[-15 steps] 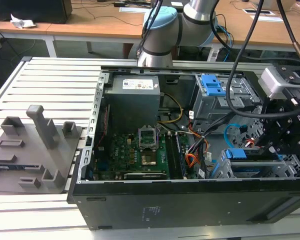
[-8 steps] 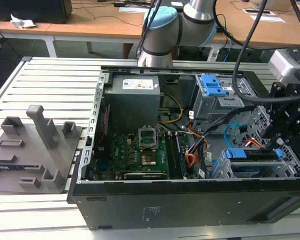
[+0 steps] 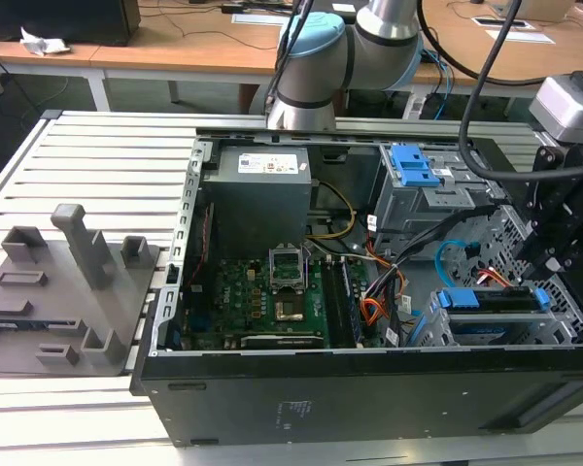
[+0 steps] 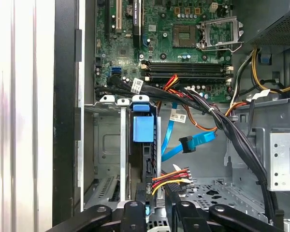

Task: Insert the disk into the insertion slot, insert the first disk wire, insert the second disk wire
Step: 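Insert the first disk wire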

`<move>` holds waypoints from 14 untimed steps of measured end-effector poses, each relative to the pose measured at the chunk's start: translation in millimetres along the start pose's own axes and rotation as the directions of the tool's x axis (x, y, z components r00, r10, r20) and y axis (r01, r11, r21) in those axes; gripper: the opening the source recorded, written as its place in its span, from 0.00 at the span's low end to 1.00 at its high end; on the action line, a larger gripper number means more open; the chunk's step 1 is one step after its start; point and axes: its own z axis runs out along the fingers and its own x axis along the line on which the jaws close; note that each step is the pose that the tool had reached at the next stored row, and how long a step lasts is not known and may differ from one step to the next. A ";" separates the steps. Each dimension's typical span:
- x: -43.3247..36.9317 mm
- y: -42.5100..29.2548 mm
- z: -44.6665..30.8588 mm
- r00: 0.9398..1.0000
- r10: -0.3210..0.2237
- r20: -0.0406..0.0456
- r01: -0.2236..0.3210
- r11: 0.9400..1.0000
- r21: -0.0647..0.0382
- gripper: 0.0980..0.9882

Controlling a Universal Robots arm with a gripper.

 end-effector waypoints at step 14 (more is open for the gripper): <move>0.0 2.8 -0.5 1.000 0.000 0.000 0.000 1.000 0.000 0.01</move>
